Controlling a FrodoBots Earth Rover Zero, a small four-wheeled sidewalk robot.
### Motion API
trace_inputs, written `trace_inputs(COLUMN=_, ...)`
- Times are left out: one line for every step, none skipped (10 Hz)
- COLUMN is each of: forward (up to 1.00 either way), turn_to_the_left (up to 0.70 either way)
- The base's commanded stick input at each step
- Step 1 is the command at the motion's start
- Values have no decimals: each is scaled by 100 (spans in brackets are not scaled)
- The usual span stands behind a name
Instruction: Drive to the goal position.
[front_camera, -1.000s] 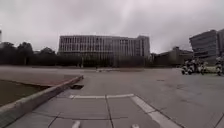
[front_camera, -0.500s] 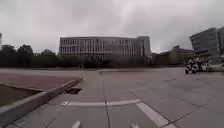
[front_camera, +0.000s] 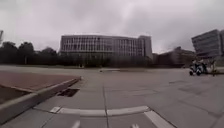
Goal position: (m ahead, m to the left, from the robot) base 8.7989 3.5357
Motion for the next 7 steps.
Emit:
trace_inputs(forward=70, turn_to_the_left=0)
trace_inputs(forward=70, turn_to_the_left=0)
trace_inputs(forward=70, turn_to_the_left=0)
trace_inputs(forward=70, turn_to_the_left=0)
trace_inputs(forward=70, turn_to_the_left=0)
trace_inputs(forward=70, turn_to_the_left=0)
trace_inputs(forward=70, turn_to_the_left=0)
